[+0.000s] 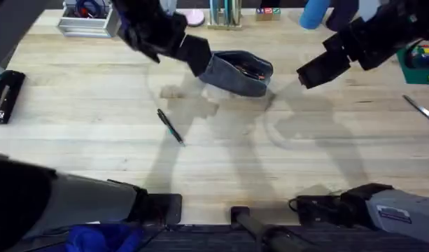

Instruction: Unzip the bag, pick up the pens from the table one at a time and place them inside, then zip the bag closed.

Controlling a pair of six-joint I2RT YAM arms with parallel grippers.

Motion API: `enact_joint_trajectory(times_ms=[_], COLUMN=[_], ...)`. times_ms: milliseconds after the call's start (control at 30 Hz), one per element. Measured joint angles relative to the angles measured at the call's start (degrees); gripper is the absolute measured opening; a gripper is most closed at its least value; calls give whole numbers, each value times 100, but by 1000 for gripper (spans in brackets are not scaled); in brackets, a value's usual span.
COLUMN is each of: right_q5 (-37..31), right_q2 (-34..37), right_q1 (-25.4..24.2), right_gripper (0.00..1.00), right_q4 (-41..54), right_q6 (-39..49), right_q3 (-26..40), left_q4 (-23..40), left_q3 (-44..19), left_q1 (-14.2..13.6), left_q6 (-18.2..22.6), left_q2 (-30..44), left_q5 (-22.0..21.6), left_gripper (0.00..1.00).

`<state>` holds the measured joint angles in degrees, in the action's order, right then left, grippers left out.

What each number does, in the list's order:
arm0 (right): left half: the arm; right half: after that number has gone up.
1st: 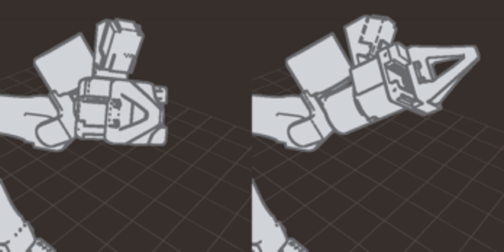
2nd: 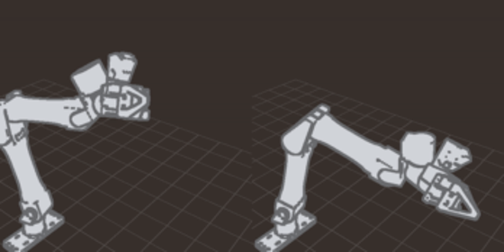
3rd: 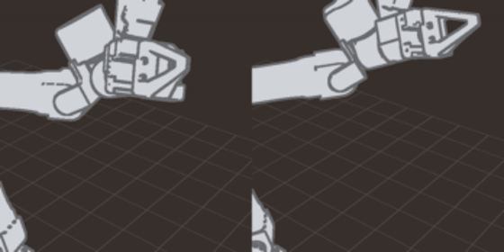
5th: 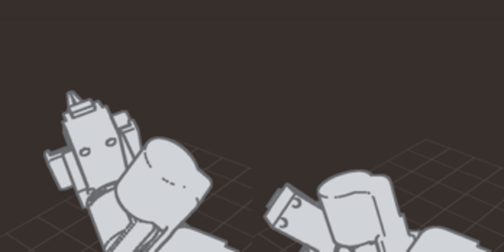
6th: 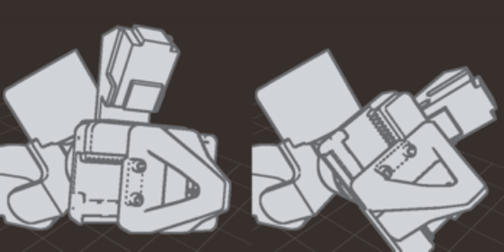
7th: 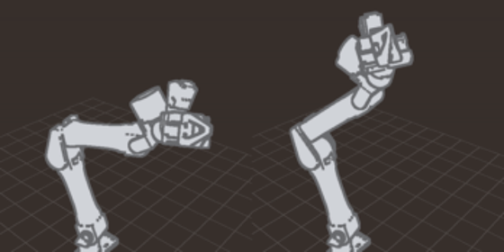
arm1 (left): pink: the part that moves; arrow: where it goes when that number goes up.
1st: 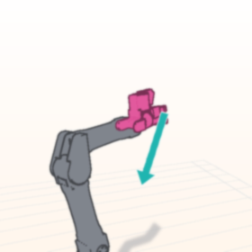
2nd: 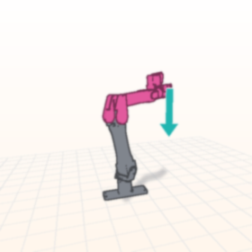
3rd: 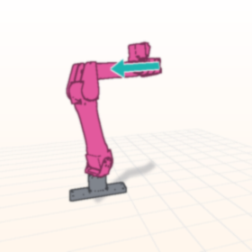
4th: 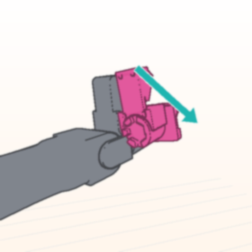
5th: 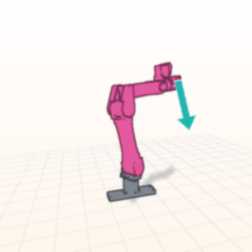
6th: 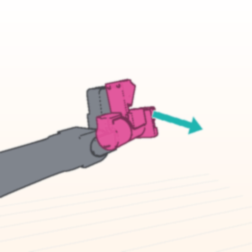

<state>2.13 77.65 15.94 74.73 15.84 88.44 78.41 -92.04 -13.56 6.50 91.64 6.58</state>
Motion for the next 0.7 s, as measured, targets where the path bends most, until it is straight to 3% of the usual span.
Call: enact_joint_trajectory(times_ms=[433,700], right_q5=[-1,-2], right_q2=[0,-1], right_q1=[0,0], right_gripper=[996,996], right_q4=[-16,-15], right_q6=[0,0], right_q3=[0,0], left_q4=[19,18], left_q3=[1156,1971], left_q1=[0,0], left_q6=[-2278,-4069], left_q2=[-692,-1105], left_q5=[-613,-792], left_gripper=[996,995])
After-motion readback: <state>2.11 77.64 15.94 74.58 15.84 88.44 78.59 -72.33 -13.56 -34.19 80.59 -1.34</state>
